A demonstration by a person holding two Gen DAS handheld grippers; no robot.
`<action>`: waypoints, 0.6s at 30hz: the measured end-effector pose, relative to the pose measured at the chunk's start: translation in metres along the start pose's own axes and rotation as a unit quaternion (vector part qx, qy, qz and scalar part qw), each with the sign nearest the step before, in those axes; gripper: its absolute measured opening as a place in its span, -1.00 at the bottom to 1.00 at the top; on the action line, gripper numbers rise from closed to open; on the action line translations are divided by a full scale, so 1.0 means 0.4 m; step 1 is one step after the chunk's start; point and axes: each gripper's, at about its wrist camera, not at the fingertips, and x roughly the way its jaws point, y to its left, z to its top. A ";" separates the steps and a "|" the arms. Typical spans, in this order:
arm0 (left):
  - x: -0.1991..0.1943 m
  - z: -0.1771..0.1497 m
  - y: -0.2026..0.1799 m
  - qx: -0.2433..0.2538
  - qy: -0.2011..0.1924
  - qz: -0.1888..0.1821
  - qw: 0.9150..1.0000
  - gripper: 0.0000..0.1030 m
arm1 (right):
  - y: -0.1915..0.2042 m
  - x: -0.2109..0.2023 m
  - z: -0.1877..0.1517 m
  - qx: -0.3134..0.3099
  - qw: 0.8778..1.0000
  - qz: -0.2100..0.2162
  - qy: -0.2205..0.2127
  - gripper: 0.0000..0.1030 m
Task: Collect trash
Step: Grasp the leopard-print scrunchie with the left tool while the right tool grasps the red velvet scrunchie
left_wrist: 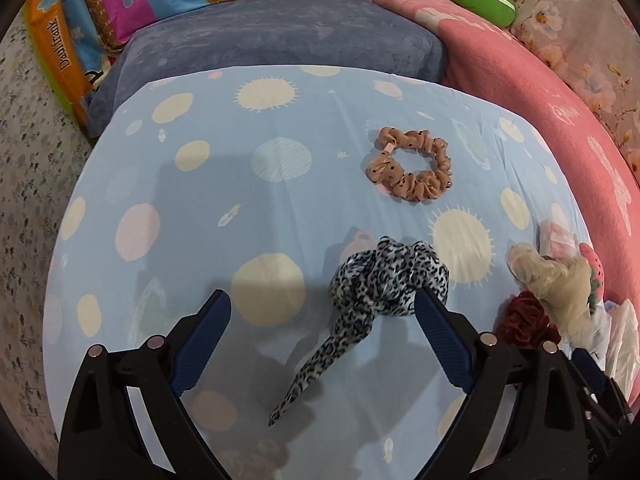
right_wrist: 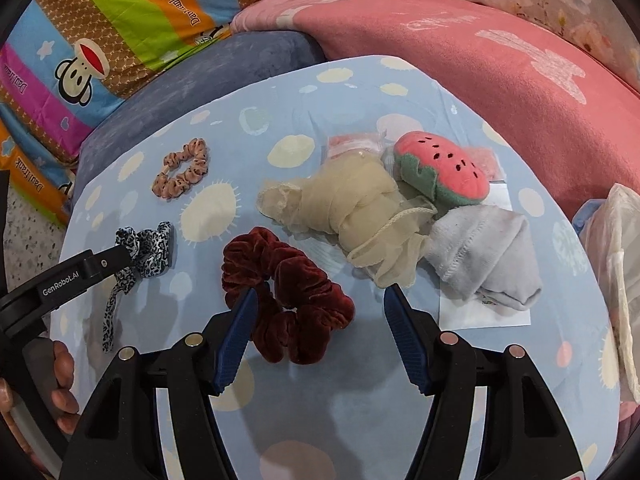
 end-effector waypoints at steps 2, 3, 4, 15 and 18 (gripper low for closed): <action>0.018 0.004 -0.005 0.000 0.010 -0.008 1.000 0.36 | 0.002 0.020 0.000 0.001 1.000 0.003 0.010 0.02; 0.027 0.007 -0.007 -0.001 0.017 -0.011 1.000 0.22 | 0.004 0.029 -0.002 0.001 1.000 0.007 0.015 -0.09; 0.037 0.006 -0.008 -0.002 0.025 -0.016 1.000 -0.03 | 0.005 0.036 -0.007 0.002 1.000 0.011 0.020 -0.13; -0.002 -0.023 -0.037 0.001 0.025 -0.033 0.999 -0.70 | 0.007 -0.002 -0.030 -0.002 0.999 0.037 0.011 -0.69; -0.046 -0.031 -0.063 0.010 0.011 -0.035 0.999 -0.70 | 0.002 -0.056 -0.022 -0.002 0.999 0.046 -0.008 -0.70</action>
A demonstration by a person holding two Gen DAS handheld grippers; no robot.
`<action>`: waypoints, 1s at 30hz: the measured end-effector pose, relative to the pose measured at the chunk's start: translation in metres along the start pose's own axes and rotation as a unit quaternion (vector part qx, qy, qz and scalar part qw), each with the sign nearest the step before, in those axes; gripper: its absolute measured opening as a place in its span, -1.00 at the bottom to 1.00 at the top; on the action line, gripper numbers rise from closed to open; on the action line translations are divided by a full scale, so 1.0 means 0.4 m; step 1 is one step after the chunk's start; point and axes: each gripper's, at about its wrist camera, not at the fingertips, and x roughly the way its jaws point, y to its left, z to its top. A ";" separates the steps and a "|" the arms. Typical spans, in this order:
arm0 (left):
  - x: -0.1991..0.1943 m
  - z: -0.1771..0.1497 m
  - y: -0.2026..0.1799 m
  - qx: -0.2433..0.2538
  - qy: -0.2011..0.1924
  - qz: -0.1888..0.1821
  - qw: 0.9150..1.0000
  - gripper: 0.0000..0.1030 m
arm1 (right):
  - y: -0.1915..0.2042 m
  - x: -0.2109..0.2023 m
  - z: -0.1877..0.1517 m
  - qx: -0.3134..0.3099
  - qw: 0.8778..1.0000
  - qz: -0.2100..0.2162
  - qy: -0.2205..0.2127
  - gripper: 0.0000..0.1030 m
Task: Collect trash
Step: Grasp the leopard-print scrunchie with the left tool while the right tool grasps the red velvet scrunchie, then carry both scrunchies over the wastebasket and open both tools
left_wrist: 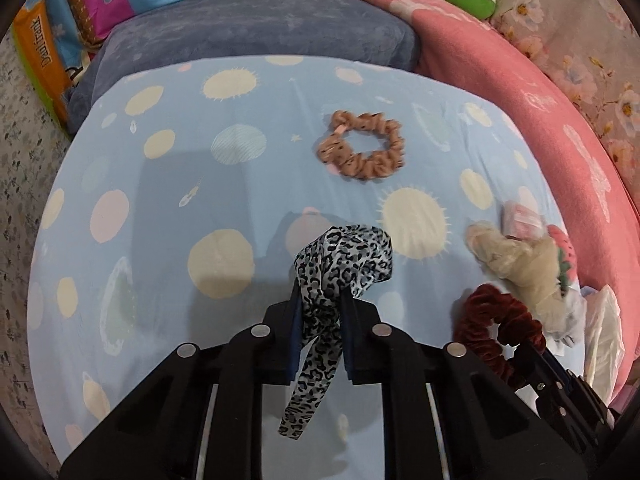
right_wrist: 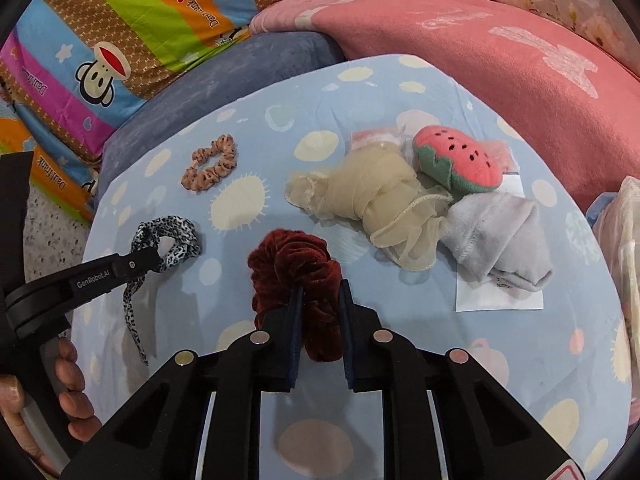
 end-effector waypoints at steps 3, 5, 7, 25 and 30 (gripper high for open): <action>-0.048 -0.008 -0.042 0.013 -0.013 -0.009 1.000 -0.70 | -0.006 -0.071 0.015 -0.001 1.000 0.005 -0.026 -0.71; -0.083 -0.015 -0.079 0.026 -0.023 -0.015 0.999 -0.70 | -0.015 -0.125 0.027 -0.001 0.999 0.008 -0.047 -0.71; -0.116 -0.021 -0.120 0.038 -0.033 -0.022 0.998 -0.70 | -0.028 -0.181 0.039 0.001 0.997 0.010 -0.070 -0.71; -0.386 -0.115 -0.599 0.179 -0.106 -0.109 0.972 -0.70 | -0.334 -0.618 0.086 0.058 0.971 -0.054 -0.225 -0.71; -0.404 -0.158 -0.719 0.215 -0.107 -0.127 0.963 -0.70 | -0.437 -0.668 0.063 0.079 0.966 -0.079 -0.235 -0.70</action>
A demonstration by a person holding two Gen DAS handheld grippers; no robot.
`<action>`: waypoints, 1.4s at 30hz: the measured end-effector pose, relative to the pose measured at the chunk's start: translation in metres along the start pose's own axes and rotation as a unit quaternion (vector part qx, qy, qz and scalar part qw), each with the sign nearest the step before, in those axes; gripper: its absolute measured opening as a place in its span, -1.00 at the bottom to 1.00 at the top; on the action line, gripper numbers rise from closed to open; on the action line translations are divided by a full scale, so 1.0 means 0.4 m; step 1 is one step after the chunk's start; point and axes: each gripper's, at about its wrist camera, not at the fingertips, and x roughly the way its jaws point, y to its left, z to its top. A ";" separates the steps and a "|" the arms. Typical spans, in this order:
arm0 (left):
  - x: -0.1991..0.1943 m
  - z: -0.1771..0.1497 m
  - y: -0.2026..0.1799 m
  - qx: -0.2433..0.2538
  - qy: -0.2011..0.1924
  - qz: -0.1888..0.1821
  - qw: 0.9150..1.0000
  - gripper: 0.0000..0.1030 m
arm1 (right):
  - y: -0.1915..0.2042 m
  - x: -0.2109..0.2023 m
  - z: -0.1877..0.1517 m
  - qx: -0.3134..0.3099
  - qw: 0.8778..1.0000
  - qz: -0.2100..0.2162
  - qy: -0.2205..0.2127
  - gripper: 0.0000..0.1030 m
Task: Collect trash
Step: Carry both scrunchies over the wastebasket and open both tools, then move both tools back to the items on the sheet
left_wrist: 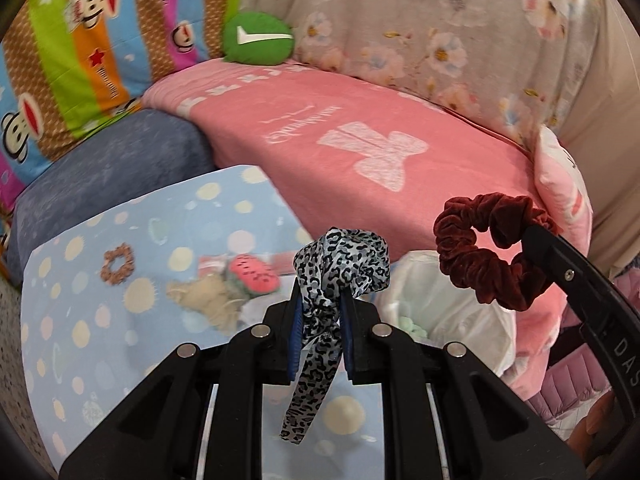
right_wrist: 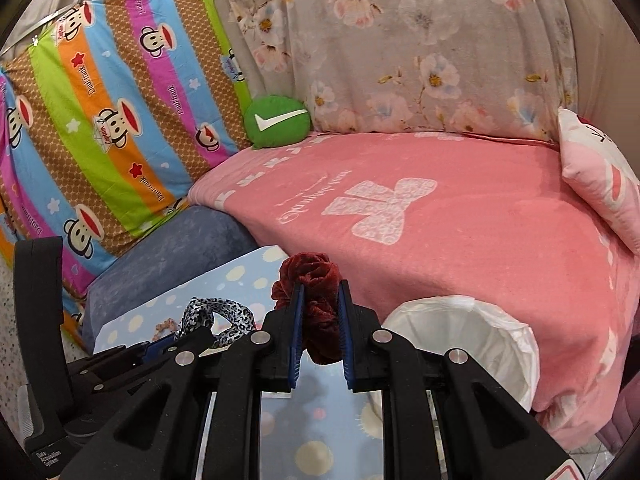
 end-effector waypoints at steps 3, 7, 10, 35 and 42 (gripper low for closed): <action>0.015 -0.002 -0.067 0.015 0.005 -0.012 1.000 -0.70 | -0.061 -0.017 0.001 0.010 1.000 -0.014 -0.004 -0.71; 0.036 -0.007 -0.147 0.039 0.013 -0.031 0.999 -0.70 | -0.148 -0.031 0.000 0.029 0.999 -0.036 -0.008 -0.70; 0.047 -0.012 -0.207 0.059 0.019 -0.044 0.997 -0.70 | -0.202 -0.039 -0.005 0.043 0.998 -0.048 -0.009 -0.70; 0.122 -0.021 -0.287 0.076 0.029 -0.039 0.996 0.11 | -0.310 -0.016 -0.043 0.060 0.994 -0.096 0.001 -0.16; 0.125 -0.035 -0.243 0.060 0.034 -0.029 0.997 0.17 | -0.274 -0.008 -0.053 0.053 0.995 -0.088 0.007 -0.06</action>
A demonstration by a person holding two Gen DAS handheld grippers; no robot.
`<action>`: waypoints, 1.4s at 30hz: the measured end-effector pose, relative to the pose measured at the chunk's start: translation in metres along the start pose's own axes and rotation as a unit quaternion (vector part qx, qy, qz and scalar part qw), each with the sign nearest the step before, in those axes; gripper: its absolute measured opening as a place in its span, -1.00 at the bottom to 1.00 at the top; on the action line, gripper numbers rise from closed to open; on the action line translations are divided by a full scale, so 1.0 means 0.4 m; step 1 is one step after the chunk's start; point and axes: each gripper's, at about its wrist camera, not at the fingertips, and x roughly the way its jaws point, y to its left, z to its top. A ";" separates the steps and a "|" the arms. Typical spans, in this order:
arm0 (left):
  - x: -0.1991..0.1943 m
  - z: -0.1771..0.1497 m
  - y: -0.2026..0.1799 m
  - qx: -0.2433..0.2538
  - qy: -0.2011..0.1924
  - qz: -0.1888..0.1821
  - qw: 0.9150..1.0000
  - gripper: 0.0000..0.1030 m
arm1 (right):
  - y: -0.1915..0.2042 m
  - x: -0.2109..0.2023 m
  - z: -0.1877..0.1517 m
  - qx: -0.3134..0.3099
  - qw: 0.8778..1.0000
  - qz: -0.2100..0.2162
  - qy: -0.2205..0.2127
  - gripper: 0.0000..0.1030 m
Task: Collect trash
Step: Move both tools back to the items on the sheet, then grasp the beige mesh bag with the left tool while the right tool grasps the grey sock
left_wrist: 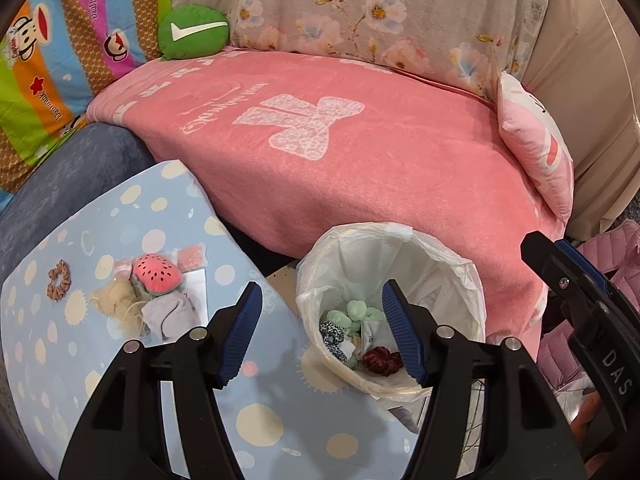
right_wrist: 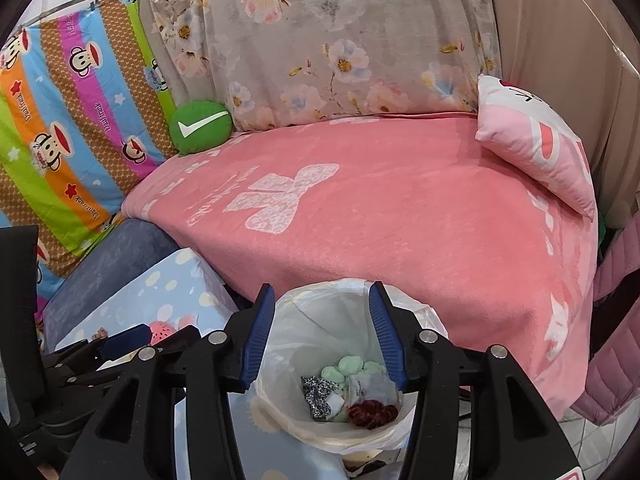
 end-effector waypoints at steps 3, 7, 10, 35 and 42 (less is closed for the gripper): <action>-0.003 -0.007 0.024 -0.010 0.000 0.005 1.000 0.21 | 0.021 0.005 -0.009 -0.007 1.000 0.005 0.005 -0.05; -0.007 -0.015 0.062 -0.024 -0.001 0.010 1.000 0.26 | 0.052 0.012 -0.019 -0.014 1.000 0.014 0.010 -0.03; -0.011 -0.024 0.096 -0.035 -0.001 0.017 0.999 0.32 | 0.080 0.017 -0.030 -0.021 0.999 0.021 0.016 -0.02; 0.015 -0.145 0.520 -0.185 0.024 0.098 0.977 0.74 | 0.381 0.150 -0.178 -0.092 0.987 0.085 0.101 0.12; 0.088 -0.172 0.626 -0.226 0.056 0.108 0.967 0.74 | 0.458 0.259 -0.249 -0.108 0.979 0.094 0.147 0.12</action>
